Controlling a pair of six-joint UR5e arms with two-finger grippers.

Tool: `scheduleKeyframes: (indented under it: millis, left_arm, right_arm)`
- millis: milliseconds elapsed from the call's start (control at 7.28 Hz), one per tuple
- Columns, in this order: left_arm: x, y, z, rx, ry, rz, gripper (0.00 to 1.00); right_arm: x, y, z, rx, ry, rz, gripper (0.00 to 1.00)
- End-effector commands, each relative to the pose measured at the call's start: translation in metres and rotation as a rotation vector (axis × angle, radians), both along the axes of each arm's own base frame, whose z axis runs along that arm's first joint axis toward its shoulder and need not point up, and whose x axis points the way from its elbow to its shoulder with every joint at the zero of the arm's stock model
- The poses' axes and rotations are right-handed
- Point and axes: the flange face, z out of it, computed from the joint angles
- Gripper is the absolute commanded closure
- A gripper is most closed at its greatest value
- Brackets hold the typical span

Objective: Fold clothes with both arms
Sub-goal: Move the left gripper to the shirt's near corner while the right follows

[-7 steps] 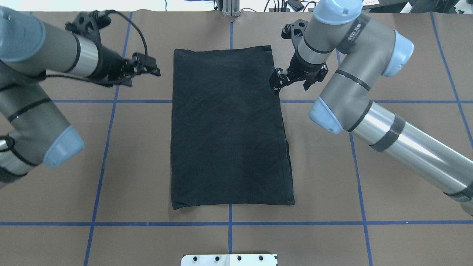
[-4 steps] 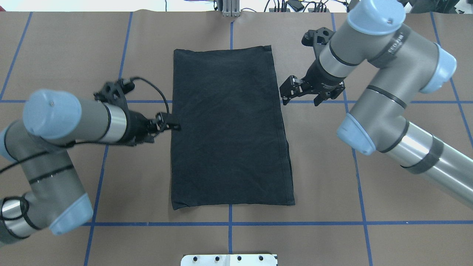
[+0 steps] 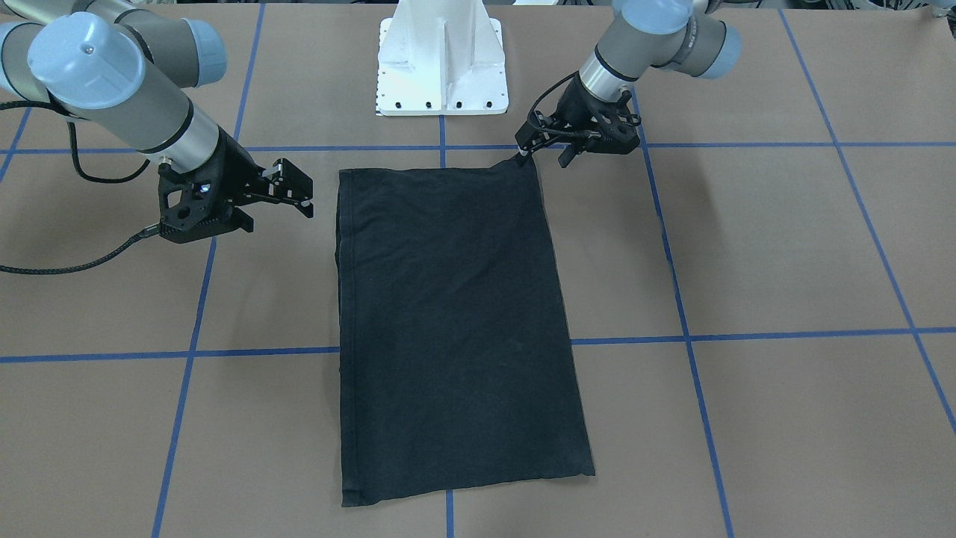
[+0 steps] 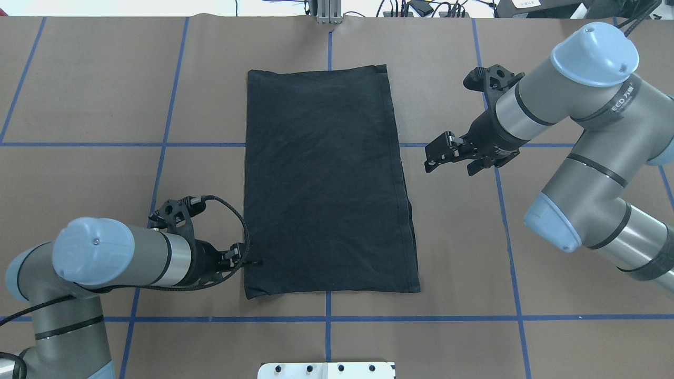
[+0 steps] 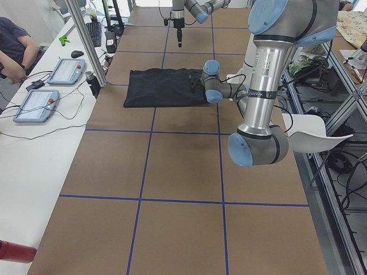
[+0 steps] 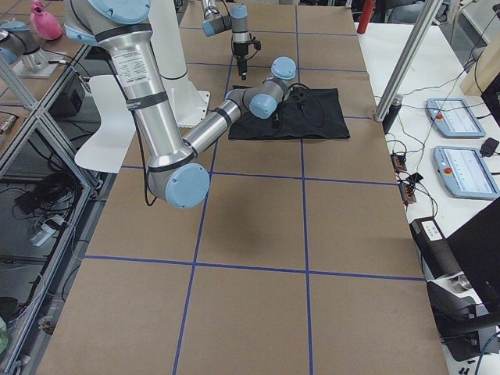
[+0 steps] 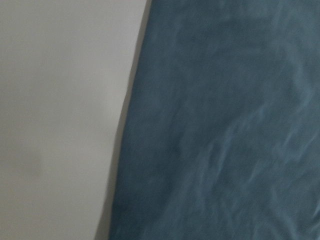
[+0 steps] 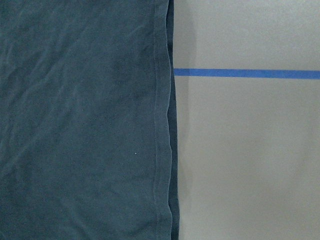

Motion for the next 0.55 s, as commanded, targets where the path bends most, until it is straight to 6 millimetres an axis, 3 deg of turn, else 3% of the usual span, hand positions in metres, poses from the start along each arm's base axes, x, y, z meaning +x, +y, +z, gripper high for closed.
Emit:
scheduleKeyframes:
  millis: [0,412]
  left_arm:
    - [0.019,0.021,0.005,-0.025,-0.022,0.041,0.00]
    - [0.048,0.014,0.002,-0.027,-0.031,0.043,0.01]
  right_arm:
    - [0.000,0.003,0.000,-0.004,-0.012,-0.003,0.00]
    - [-0.002,0.002,0.001,-0.004,-0.010,-0.004,0.00]
